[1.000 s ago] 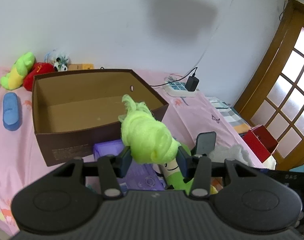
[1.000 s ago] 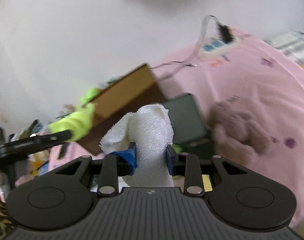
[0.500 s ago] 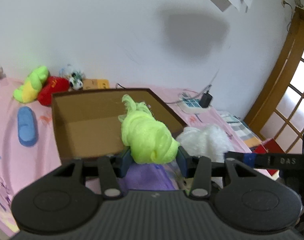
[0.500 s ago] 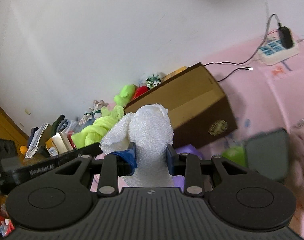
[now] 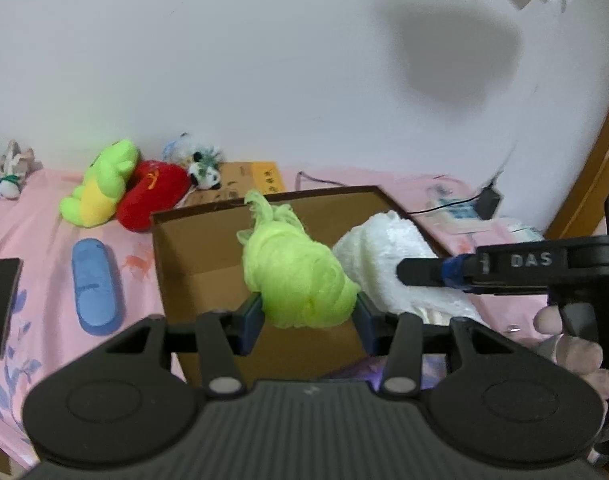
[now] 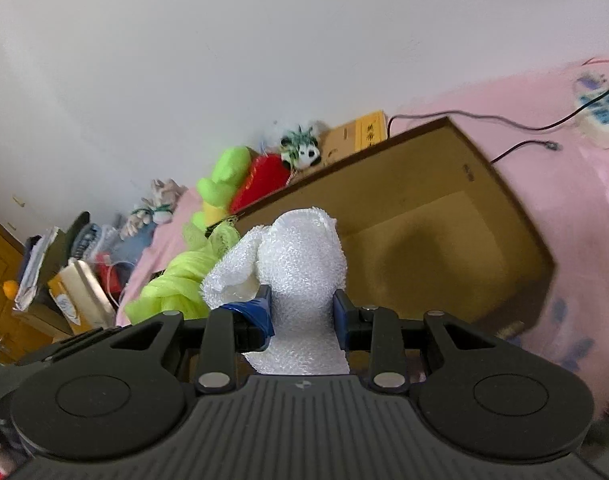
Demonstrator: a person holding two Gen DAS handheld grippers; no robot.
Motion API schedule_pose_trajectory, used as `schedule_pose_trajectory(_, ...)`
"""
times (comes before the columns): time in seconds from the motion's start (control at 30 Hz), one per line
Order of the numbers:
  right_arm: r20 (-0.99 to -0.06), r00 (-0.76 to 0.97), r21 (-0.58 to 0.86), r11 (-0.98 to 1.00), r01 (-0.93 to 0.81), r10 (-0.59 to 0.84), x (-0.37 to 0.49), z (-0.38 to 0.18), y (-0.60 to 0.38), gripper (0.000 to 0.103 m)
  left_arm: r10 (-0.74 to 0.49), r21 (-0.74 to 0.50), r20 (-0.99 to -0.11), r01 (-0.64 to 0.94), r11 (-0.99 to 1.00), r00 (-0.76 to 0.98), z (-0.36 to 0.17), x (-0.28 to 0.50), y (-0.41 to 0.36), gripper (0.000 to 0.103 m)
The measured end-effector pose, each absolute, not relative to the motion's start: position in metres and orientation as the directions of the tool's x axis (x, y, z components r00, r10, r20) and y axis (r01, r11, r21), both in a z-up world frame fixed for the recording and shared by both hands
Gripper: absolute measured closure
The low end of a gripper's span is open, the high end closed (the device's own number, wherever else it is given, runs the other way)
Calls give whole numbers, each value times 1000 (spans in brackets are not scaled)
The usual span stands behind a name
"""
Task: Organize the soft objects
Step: 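Carry the lime toy and white towel plush over the brown box with both tools, then open both tools to drop the toys into the box and withdraw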
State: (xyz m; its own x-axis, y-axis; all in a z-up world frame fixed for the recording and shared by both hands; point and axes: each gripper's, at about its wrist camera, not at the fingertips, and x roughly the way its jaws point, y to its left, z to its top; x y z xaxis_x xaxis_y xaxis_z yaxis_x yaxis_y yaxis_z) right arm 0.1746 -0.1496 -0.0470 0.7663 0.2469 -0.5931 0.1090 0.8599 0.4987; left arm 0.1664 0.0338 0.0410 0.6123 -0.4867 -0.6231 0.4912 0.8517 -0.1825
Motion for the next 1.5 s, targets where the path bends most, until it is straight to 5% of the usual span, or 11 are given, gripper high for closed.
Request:
schedule_pose_trajectory(0.5, -710, 669, 426, 891, 159, 220, 235, -95, -122, 83, -289, -46, -763, 398, 916, 578, -16, 214, 13, 49)
schedule_pose_trajectory(0.6, -696, 678, 438, 888, 140, 237, 235, -92, -125, 83, -273, -34, -753, 379, 925, 598, -16, 211, 17, 36)
schedule_pose_trajectory(1.5, -519, 820, 465, 884, 33, 242, 153, -58, -120, 83, -199, -16, -706, 265, 964, 680, 37, 143, 19, 33)
